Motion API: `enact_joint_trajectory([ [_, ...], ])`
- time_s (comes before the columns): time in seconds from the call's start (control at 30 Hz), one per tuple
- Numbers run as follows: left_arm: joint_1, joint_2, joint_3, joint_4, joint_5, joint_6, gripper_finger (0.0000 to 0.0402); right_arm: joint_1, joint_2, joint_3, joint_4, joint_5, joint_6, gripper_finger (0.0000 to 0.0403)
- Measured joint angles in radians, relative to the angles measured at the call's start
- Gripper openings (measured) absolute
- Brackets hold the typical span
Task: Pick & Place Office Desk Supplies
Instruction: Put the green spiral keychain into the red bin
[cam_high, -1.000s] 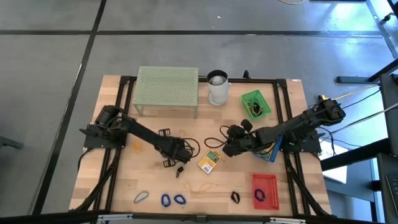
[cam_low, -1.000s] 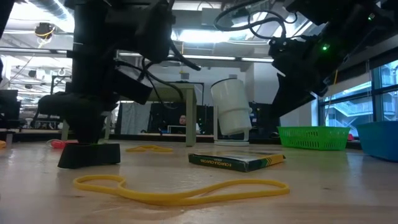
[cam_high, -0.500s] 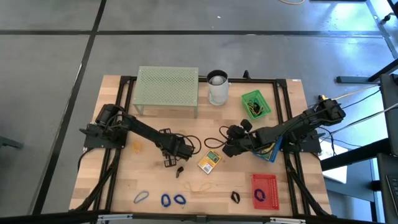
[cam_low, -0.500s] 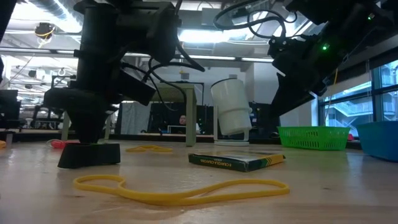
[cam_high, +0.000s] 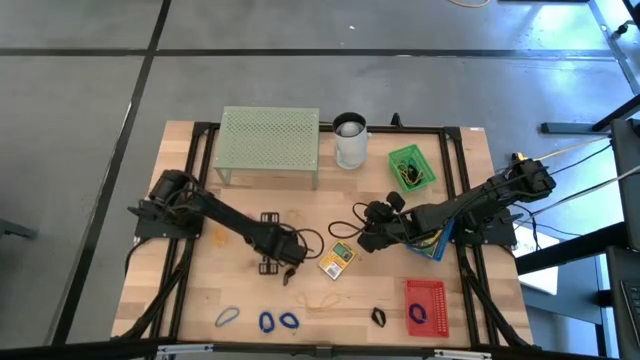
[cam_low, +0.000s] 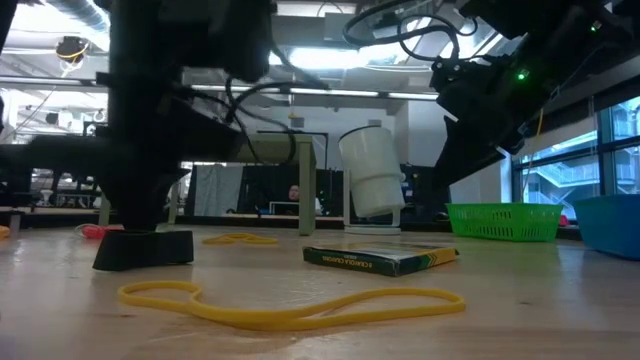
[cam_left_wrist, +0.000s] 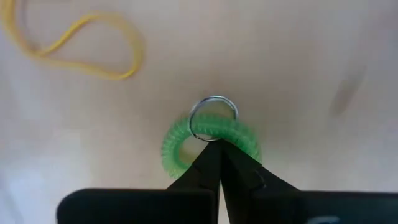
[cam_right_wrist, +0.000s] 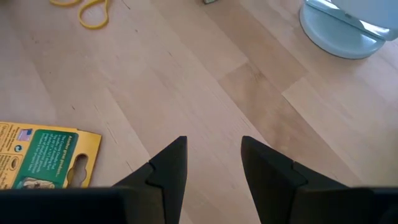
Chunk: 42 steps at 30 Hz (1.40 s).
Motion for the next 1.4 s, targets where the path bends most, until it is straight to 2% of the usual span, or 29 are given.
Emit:
enact_joint_trajectory([
  [0.2,-0.034,-0.026,0.001,0.121,0.058,-0.02,0.0003,0.0,0.0,0.0,0.008,0.0,0.0,0.0153],
  [0.37,-0.041,-0.023,0.002,0.257,0.179,-0.009,0.0011,0.0,0.0,0.0,0.013,0.0,0.0,0.0153],
  [0.43,-0.051,-0.023,0.002,0.284,0.178,0.011,0.0018,0.0,0.0,0.0,0.014,0.0,0.0,0.0153],
  [0.9,-0.058,-0.024,0.003,0.222,0.172,0.034,0.0093,0.0,0.0,0.0,0.014,0.0,-0.001,0.0153],
  [1.4,-0.056,-0.041,0.007,0.147,0.151,0.042,0.0097,0.0,0.0,0.0,0.023,0.0,-0.001,0.0153],
])
